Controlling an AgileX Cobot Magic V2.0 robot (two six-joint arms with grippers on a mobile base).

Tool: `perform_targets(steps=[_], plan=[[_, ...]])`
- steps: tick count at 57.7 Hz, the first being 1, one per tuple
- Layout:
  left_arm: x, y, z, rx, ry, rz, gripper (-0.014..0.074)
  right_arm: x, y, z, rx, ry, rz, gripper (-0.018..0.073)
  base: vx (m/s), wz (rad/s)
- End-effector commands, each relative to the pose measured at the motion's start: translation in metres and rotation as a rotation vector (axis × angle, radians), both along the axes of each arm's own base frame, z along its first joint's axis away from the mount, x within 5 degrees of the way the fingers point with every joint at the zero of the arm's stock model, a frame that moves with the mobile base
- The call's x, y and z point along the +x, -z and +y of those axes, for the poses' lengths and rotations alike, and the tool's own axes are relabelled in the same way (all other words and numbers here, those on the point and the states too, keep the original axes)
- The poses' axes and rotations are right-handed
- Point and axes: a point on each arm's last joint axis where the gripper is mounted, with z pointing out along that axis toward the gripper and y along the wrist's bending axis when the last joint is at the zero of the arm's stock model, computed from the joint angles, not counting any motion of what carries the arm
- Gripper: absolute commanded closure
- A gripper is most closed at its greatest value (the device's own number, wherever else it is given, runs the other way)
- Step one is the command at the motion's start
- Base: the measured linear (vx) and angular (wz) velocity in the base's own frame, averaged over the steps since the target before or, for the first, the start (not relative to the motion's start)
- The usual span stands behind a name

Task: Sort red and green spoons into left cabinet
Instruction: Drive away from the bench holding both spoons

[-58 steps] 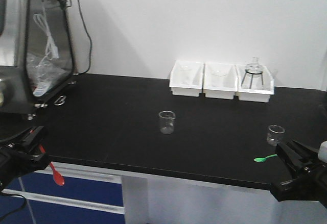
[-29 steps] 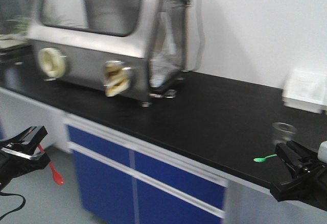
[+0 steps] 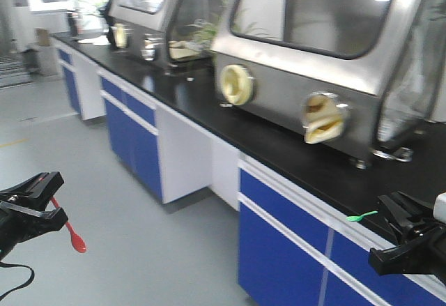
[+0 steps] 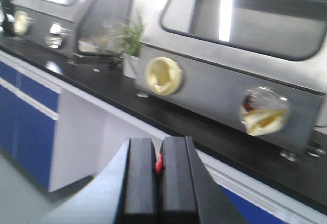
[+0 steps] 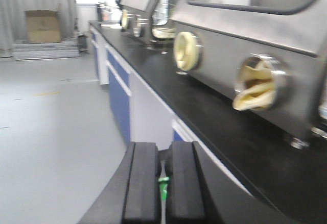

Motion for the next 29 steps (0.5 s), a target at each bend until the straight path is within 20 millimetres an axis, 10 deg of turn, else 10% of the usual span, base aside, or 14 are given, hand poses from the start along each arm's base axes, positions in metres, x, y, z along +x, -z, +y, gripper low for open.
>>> perform_targets(steps=[1,29], plan=[[-0.0033,-0.0246,-0.0009,-0.041,0.011,-0.131,0.0603,-0.0013,-0.0191,0.0006,0.027,-0.013,-0.112,0.0568,0.17,0.59],[-0.0033,-0.0246,-0.0009,-0.041,0.011,-0.131,0.0603,-0.0013,-0.0191,0.0006,0.027,-0.013,-0.112,0.0568,0.19,0.59]])
